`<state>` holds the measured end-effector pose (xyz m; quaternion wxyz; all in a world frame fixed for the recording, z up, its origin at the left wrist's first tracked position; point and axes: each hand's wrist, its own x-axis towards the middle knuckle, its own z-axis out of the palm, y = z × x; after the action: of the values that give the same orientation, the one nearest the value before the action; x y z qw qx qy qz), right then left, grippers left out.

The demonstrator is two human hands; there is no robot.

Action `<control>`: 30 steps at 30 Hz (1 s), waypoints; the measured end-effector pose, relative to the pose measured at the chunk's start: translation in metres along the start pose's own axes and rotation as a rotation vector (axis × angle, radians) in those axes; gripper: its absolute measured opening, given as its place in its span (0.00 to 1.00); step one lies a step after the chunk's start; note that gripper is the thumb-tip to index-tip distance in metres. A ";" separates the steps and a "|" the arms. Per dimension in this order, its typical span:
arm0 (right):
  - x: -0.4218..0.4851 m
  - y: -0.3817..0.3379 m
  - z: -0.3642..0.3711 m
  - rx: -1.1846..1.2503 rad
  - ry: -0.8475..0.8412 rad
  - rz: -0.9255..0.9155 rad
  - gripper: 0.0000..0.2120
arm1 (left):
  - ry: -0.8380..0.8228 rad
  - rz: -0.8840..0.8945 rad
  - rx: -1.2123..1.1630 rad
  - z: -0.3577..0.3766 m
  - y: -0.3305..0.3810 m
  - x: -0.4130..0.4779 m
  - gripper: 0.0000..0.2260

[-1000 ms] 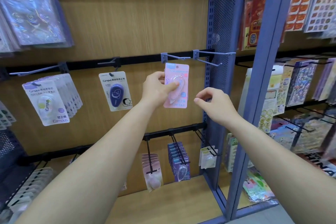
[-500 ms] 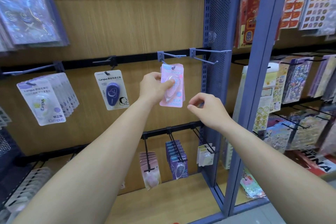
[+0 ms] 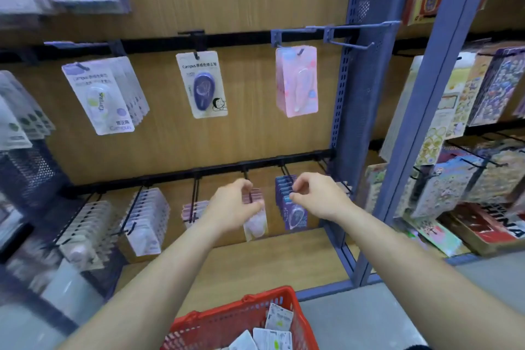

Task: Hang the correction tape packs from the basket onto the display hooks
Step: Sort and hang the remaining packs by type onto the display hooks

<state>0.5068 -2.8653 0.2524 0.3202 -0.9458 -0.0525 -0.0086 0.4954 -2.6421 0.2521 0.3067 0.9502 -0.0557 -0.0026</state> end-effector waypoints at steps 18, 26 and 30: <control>-0.103 0.127 0.316 -0.181 -0.566 0.191 0.21 | -0.502 -0.499 0.018 0.217 -0.284 -0.187 0.24; -0.124 0.180 0.403 -0.171 -0.799 0.253 0.30 | -0.529 -0.616 -0.239 0.320 -0.317 -0.168 0.29; -0.130 0.202 0.421 -0.200 -0.759 0.229 0.25 | -0.384 -0.709 -0.385 0.345 -0.329 -0.140 0.34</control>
<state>0.3910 -2.7818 -0.2110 0.1837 -0.9080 -0.0601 0.3718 0.3770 -2.5634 -0.2237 0.4422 0.8184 0.2190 -0.2944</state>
